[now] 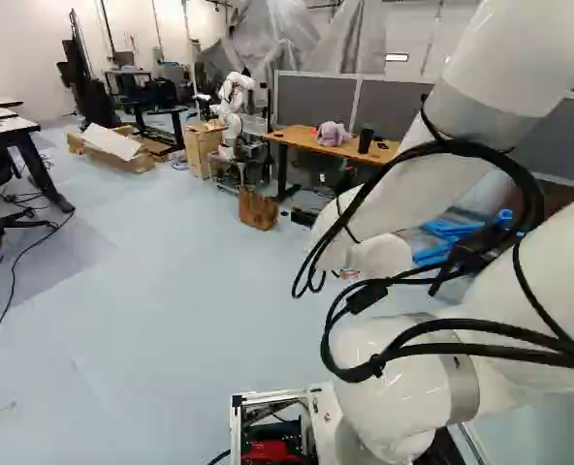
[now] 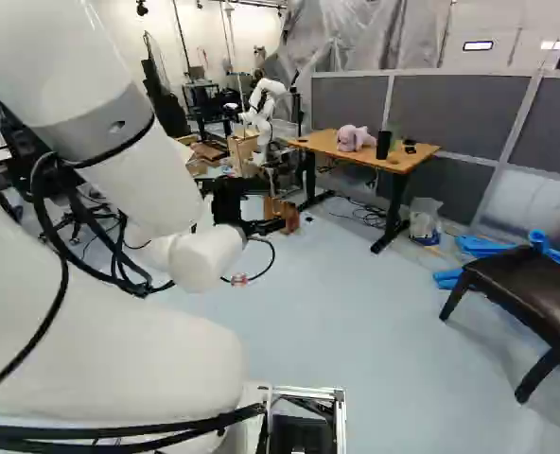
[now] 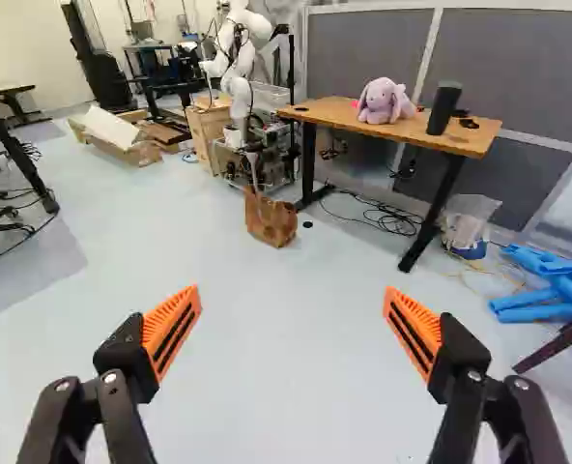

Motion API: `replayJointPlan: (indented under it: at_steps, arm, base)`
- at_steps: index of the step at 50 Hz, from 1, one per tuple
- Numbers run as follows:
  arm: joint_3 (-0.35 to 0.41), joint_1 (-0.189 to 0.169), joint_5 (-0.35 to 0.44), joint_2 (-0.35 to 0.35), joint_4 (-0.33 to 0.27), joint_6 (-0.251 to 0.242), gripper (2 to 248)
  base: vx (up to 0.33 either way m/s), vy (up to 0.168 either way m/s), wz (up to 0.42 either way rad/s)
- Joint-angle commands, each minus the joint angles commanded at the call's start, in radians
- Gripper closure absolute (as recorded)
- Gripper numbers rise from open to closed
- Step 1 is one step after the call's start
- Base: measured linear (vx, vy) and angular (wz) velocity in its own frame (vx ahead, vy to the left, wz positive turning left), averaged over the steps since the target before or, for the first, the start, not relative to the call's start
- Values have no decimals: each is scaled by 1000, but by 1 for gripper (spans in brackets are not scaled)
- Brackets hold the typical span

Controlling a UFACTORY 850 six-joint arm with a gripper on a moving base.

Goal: Pick up the bag on the ground and place it on the table

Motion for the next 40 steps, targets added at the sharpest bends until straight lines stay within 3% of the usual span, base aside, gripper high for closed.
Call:
replayJointPlan:
  at_steps: [40]
  arm:
    - [0,0,0,0,0,0,3]
  base:
    - [3,1,1]
